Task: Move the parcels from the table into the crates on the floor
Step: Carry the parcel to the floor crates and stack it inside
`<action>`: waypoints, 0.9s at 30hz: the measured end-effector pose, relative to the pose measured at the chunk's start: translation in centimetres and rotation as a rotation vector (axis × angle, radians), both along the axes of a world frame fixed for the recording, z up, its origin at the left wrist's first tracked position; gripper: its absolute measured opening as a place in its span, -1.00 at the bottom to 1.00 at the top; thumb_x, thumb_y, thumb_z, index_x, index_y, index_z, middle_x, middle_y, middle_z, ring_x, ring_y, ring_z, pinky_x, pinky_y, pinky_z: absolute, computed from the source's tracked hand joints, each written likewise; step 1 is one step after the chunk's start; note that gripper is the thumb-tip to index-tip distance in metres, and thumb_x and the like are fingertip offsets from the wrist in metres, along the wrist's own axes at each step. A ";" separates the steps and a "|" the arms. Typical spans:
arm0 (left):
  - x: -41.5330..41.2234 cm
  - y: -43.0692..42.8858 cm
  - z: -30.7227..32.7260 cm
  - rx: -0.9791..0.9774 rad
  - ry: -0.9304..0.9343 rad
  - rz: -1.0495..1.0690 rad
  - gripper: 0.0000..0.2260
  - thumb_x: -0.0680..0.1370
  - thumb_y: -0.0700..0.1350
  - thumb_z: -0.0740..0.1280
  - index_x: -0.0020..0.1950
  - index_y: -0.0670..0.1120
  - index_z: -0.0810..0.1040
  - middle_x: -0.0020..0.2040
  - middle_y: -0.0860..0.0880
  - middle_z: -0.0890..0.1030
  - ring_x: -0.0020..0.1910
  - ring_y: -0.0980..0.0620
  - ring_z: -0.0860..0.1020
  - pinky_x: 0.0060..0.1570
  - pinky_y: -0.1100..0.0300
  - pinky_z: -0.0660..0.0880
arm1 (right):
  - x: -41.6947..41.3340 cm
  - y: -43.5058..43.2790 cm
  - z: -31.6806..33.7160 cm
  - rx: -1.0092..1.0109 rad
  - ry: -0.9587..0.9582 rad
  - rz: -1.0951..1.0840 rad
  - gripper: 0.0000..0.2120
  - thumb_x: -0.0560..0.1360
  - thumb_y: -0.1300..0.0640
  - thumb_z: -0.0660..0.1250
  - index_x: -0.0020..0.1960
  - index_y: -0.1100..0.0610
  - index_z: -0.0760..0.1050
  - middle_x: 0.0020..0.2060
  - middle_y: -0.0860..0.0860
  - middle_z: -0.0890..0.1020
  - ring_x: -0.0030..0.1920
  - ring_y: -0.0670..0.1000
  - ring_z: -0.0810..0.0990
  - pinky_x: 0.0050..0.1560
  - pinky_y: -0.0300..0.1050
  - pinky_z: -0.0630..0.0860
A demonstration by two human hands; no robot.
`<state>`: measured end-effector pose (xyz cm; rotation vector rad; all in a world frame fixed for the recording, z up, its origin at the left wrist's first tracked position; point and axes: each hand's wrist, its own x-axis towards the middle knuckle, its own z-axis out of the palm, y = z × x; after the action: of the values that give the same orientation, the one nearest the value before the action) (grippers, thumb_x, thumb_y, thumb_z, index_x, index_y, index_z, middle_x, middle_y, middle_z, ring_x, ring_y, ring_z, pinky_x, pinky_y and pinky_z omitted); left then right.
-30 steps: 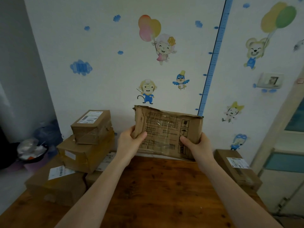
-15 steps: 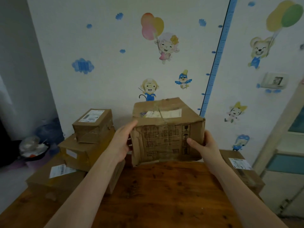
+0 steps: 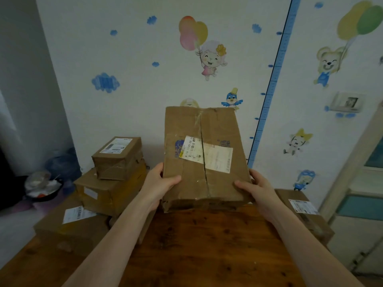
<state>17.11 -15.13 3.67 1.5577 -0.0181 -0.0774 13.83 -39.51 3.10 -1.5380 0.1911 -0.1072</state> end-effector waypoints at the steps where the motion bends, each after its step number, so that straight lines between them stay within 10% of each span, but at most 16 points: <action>1: 0.0 0.0 -0.1 -0.005 0.000 0.006 -0.64 0.49 -0.26 0.40 0.22 -0.01 0.44 0.05 0.00 0.57 -0.02 0.08 0.54 -0.20 0.21 0.48 | 0.0 0.1 0.1 -0.001 0.002 -0.003 -0.61 0.50 0.17 0.36 0.28 -0.06 0.36 0.07 0.01 0.54 0.03 0.03 0.54 -0.15 -0.08 0.51; 15: 0.1 0.3 -0.7 0.008 0.098 0.045 -0.74 0.53 -0.18 0.37 0.18 -0.11 0.42 0.08 -0.08 0.56 -0.03 -0.02 0.56 -0.21 0.13 0.48 | 0.3 0.2 0.6 0.001 0.034 -0.128 -0.88 0.55 0.21 0.29 0.07 0.13 0.54 -0.08 0.06 0.63 -0.08 0.04 0.59 -0.13 -0.06 0.53; 23: -0.1 1.2 -0.4 -0.024 0.046 0.016 -0.84 0.56 -0.23 0.31 0.01 0.04 0.53 -0.08 0.01 0.64 -0.17 0.10 0.61 -0.29 0.23 0.49 | 0.3 0.4 -0.2 -0.107 0.021 -0.064 -0.71 0.54 0.04 0.32 0.23 0.03 0.40 0.01 -0.02 0.56 0.00 -0.01 0.54 -0.16 -0.11 0.46; 27: -0.2 1.5 -0.6 0.016 0.042 0.000 -0.74 0.53 -0.31 0.32 0.13 -0.01 0.55 0.02 -0.07 0.66 -0.02 -0.02 0.64 0.03 -0.02 0.57 | 0.1 1.1 -0.9 -0.164 0.004 -0.046 -0.79 0.54 0.06 0.31 0.16 0.06 0.47 -0.06 -0.06 0.61 -0.10 -0.10 0.56 -0.23 -0.22 0.47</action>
<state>16.95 -13.63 3.09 1.5716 0.0159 -0.1107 13.97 -38.37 2.17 -1.6976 0.2256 -0.1599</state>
